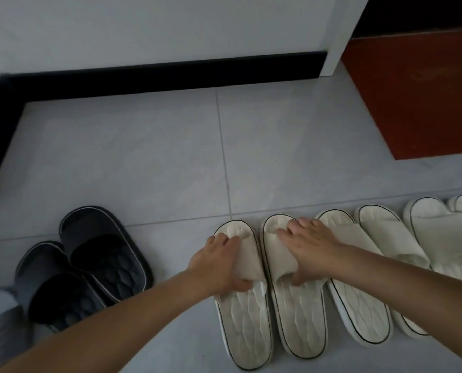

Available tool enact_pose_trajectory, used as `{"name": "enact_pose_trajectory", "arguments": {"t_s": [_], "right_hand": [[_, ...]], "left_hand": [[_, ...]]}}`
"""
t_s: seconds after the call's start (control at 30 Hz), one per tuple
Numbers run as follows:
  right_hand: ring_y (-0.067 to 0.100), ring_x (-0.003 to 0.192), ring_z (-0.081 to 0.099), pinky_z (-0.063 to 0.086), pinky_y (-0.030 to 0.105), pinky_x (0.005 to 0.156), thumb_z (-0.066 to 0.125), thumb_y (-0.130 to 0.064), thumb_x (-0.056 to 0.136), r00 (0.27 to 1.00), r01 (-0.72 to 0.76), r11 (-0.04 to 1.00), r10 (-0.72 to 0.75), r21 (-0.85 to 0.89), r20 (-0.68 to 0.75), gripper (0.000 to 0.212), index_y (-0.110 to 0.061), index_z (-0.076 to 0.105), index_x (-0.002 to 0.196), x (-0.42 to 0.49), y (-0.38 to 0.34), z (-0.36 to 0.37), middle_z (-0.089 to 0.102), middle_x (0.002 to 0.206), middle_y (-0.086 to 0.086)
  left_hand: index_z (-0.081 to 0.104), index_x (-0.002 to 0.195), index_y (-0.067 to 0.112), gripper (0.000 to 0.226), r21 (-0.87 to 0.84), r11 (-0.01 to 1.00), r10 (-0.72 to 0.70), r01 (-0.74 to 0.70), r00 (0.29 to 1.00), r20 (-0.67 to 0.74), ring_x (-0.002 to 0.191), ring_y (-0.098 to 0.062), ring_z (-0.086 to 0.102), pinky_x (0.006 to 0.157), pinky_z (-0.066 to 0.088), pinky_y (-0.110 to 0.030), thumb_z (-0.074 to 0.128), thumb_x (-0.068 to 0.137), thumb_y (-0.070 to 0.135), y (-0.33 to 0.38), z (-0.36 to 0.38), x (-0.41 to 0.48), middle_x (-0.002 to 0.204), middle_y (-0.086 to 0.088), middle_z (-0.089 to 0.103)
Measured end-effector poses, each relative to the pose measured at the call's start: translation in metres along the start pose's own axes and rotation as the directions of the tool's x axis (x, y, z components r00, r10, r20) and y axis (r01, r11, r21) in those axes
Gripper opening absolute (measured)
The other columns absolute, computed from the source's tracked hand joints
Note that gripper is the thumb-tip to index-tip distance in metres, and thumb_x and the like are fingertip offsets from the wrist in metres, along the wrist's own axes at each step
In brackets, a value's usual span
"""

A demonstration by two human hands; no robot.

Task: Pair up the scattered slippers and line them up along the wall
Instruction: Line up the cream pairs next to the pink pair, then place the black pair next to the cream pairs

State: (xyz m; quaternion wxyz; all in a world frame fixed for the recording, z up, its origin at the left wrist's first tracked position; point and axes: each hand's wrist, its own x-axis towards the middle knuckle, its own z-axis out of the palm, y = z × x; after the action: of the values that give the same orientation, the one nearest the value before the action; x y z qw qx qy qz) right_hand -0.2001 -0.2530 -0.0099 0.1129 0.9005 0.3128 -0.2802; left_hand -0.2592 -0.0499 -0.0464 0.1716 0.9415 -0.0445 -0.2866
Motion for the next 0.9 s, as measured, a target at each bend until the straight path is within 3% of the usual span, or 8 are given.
{"name": "enact_pose_trajectory", "arguments": {"t_s": [0.1,0.17,0.3,0.53,0.6,0.7,0.8,0.9], "right_hand": [[0.025,0.126,0.035,0.032,0.04,0.103,0.068,-0.077,0.045,0.997,0.058,0.998,-0.06,0.038,0.058,0.116,-0.02,0.028,0.138,0.01,-0.013,-0.018,0.038,0.136,0.004],[0.025,0.129,0.032,0.032,0.04,0.106,0.069,-0.075,0.047,0.989,0.122,0.987,-0.129,0.106,0.067,0.118,-0.022,0.024,0.141,0.019,-0.03,-0.032,0.035,0.14,0.004],[0.022,0.133,0.029,0.033,0.038,0.107,0.064,-0.067,0.065,0.971,0.232,0.935,-0.239,0.27,-0.009,0.098,-0.026,0.023,0.144,0.048,-0.081,-0.056,0.03,0.144,-0.001],[0.029,0.13,0.035,0.039,0.042,0.103,0.064,-0.045,0.078,0.917,0.396,0.877,-0.362,0.273,-0.166,0.081,-0.022,0.023,0.144,0.115,-0.194,-0.091,0.03,0.142,0.007],[0.03,0.132,0.033,0.039,0.043,0.104,0.065,-0.039,0.08,0.902,0.422,0.868,-0.372,0.262,-0.219,0.084,-0.02,0.018,0.146,0.136,-0.225,-0.103,0.024,0.148,0.006],[0.029,0.136,0.025,0.03,0.041,0.109,0.064,-0.036,0.08,0.877,0.452,0.881,-0.41,0.139,-0.252,0.09,-0.02,0.009,0.149,0.165,-0.263,-0.118,0.015,0.156,0.005],[0.028,0.138,0.019,0.022,0.039,0.109,0.065,-0.034,0.076,0.871,0.439,0.898,-0.425,0.003,-0.248,0.094,-0.02,0.008,0.149,0.181,-0.284,-0.121,0.014,0.157,0.003],[0.028,0.134,0.024,0.025,0.038,0.106,0.065,-0.031,0.075,0.888,0.408,0.911,-0.41,-0.053,-0.209,0.09,-0.017,0.015,0.148,0.185,-0.293,-0.111,0.025,0.151,0.006]], "left_hand": [[0.025,0.138,0.036,0.104,-0.1,0.995,0.001,-0.001,1.0,0.009,0.128,-0.017,0.031,0.102,0.039,-0.038,0.07,0.051,0.071,-0.007,-0.008,-0.005,0.136,0.008,0.034],[0.023,0.143,0.032,0.108,-0.128,0.992,-0.008,0.006,1.0,-0.019,0.132,-0.016,0.028,0.106,0.036,-0.037,0.069,0.053,0.073,-0.02,-0.018,-0.011,0.141,0.008,0.03],[0.023,0.146,0.022,0.1,-0.147,0.986,-0.092,0.075,0.989,-0.113,0.138,-0.019,0.023,0.112,0.029,-0.037,0.065,0.068,0.068,-0.067,-0.038,-0.033,0.148,0.002,0.026],[0.03,0.143,0.016,0.09,-0.137,0.944,-0.33,0.3,0.872,-0.361,0.137,-0.026,0.027,0.113,0.025,-0.036,0.069,0.072,0.055,-0.202,-0.066,-0.104,0.146,-0.006,0.032],[0.029,0.143,0.015,0.096,-0.153,0.894,-0.447,0.42,0.828,-0.338,0.136,-0.028,0.027,0.113,0.026,-0.037,0.072,0.067,0.056,-0.242,-0.065,-0.125,0.147,-0.009,0.031],[0.023,0.146,0.013,0.107,-0.208,0.801,-0.593,0.562,0.792,-0.144,0.137,-0.03,0.029,0.111,0.03,-0.039,0.072,0.064,0.062,-0.284,-0.055,-0.147,0.149,-0.011,0.031],[0.032,0.143,0.013,0.098,-0.252,0.793,-0.594,0.555,0.796,-0.116,0.127,-0.028,0.045,0.102,0.038,-0.034,0.071,0.066,0.06,-0.298,-0.043,-0.152,0.14,-0.01,0.046],[0.036,0.141,0.013,0.092,-0.314,0.811,-0.557,0.495,0.817,-0.151,0.125,-0.026,0.047,0.101,0.038,-0.031,0.073,0.067,0.051,-0.302,-0.04,-0.149,0.138,-0.01,0.049]]}}
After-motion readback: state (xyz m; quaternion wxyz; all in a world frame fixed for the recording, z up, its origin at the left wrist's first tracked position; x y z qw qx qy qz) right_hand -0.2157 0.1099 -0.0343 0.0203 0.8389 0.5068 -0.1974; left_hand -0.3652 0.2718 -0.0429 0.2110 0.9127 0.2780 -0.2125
